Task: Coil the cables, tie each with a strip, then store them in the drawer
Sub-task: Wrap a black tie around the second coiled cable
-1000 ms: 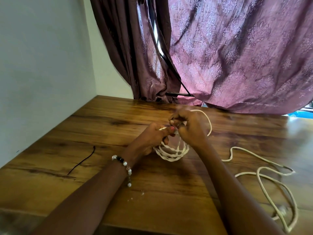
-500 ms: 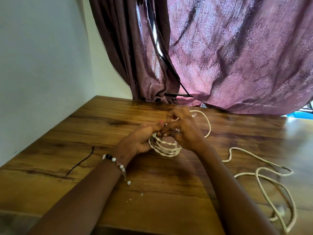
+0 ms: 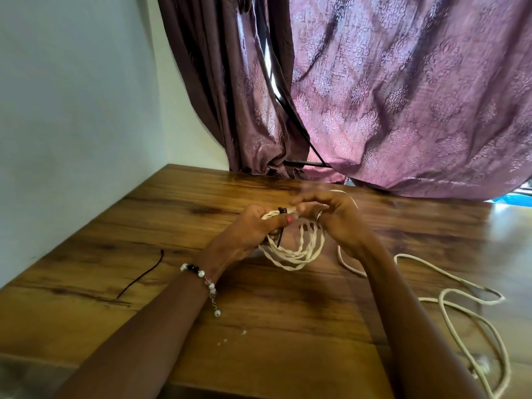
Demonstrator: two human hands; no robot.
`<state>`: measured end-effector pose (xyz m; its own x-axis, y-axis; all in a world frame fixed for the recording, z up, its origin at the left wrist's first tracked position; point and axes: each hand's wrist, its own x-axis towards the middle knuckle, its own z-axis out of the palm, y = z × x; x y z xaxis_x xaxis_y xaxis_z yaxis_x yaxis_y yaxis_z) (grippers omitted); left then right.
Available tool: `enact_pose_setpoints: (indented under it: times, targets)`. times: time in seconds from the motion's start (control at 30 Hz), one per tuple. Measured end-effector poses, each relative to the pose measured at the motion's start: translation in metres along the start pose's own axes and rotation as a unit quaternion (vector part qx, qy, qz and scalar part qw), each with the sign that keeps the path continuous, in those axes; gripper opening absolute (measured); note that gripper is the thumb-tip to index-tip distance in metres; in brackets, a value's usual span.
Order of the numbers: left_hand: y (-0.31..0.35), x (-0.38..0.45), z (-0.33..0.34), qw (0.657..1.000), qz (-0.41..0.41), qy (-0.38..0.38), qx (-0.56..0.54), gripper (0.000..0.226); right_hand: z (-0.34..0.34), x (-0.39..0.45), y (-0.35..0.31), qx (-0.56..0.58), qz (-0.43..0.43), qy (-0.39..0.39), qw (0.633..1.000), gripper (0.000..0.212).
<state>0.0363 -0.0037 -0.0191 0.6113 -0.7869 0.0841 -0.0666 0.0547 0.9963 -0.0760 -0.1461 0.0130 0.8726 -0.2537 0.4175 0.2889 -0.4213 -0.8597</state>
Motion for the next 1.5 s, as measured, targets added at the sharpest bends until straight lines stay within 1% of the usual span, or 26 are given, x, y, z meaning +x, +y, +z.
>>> enact_pose_setpoints:
  times: [0.07, 0.1, 0.13, 0.2, 0.27, 0.33, 0.43, 0.5, 0.57, 0.67, 0.77, 0.83, 0.9, 1.0, 1.1, 1.17, 1.23, 1.33, 1.4, 1.47, 1.5]
  targets:
    - [0.002, -0.002, 0.003, 0.998, 0.033, 0.001, 0.051, 0.023, -0.001, 0.002, 0.006, 0.048, 0.07, 0.081, 0.993, 0.015]
    - [0.002, -0.002, 0.005, 0.995, 0.052, 0.002, 0.08, 0.023, 0.0, 0.003, 0.01, 0.061, 0.111, 0.098, 0.987, 0.017]
    - [0.002, -0.002, 0.006, 0.992, 0.071, 0.0, 0.105, 0.023, -0.001, 0.003, 0.014, 0.06, 0.146, 0.098, 0.982, 0.017]
    - [0.001, -0.001, 0.005, 0.985, 0.104, -0.001, 0.136, 0.025, -0.002, 0.001, 0.018, 0.046, 0.197, 0.064, 0.977, 0.017]
    - [0.0, 0.0, 0.004, 0.982, 0.124, 0.003, 0.141, 0.022, -0.004, 0.0, 0.019, 0.05, 0.21, 0.043, 0.976, 0.018]
    - [0.0, -0.001, 0.005, 0.979, 0.146, 0.013, 0.142, 0.014, -0.004, 0.0, 0.018, 0.069, 0.22, 0.041, 0.972, 0.023]
    - [-0.001, -0.001, 0.006, 0.969, 0.189, 0.032, 0.159, 0.013, 0.0, -0.001, 0.018, 0.125, 0.241, 0.026, 0.962, 0.022]
    - [-0.003, 0.0, 0.004, 0.961, 0.211, 0.046, 0.173, 0.018, 0.001, -0.002, 0.019, 0.156, 0.255, 0.018, 0.954, 0.018]
    - [-0.007, 0.002, 0.001, 0.953, 0.23, 0.053, 0.192, 0.026, 0.002, -0.003, 0.02, 0.172, 0.262, 0.015, 0.95, 0.019]
    - [-0.008, 0.004, 0.0, 0.941, 0.251, 0.055, 0.219, 0.041, 0.004, -0.003, 0.019, 0.209, 0.261, 0.042, 0.942, 0.022]
    - [-0.005, 0.003, 0.001, 0.938, 0.273, 0.047, 0.207, 0.039, 0.006, -0.003, 0.017, 0.273, 0.26, 0.061, 0.924, 0.019]
    - [-0.004, 0.001, 0.002, 0.935, 0.292, 0.037, 0.196, 0.04, 0.006, -0.004, 0.014, 0.32, 0.268, 0.057, 0.907, 0.021]
    - [-0.004, 0.001, 0.002, 0.937, 0.299, 0.032, 0.175, 0.044, 0.007, -0.005, 0.012, 0.346, 0.278, 0.045, 0.895, 0.024]
    - [-0.005, 0.001, 0.002, 0.942, 0.299, 0.034, 0.148, 0.053, 0.007, -0.005, 0.011, 0.363, 0.283, 0.055, 0.886, 0.028]
    - [-0.005, 0.0, 0.002, 0.944, 0.298, 0.04, 0.138, 0.05, 0.011, -0.004, 0.01, 0.367, 0.277, 0.078, 0.885, 0.023]
    - [-0.006, 0.002, 0.002, 0.948, 0.288, 0.039, 0.128, 0.042, 0.013, -0.001, 0.011, 0.369, 0.268, 0.093, 0.885, 0.022]
    - [-0.006, 0.001, 0.004, 0.956, 0.276, 0.022, 0.097, 0.035, 0.013, 0.002, 0.011, 0.347, 0.25, 0.1, 0.898, 0.026]
    - [-0.005, -0.001, 0.008, 0.969, 0.244, 0.006, 0.032, 0.04, 0.015, 0.005, 0.009, 0.27, 0.212, 0.106, 0.933, 0.039]
    - [-0.003, -0.003, 0.01, 0.976, 0.218, 0.024, 0.001, 0.036, 0.017, 0.004, 0.011, 0.197, 0.185, 0.116, 0.956, 0.045]
    - [-0.003, -0.003, 0.009, 0.977, 0.21, 0.045, 0.001, 0.026, 0.019, 0.002, 0.011, 0.128, 0.173, 0.114, 0.97, 0.042]
    - [-0.003, -0.002, 0.008, 0.976, 0.211, 0.048, 0.007, 0.022, 0.02, 0.002, 0.011, 0.112, 0.177, 0.107, 0.972, 0.039]
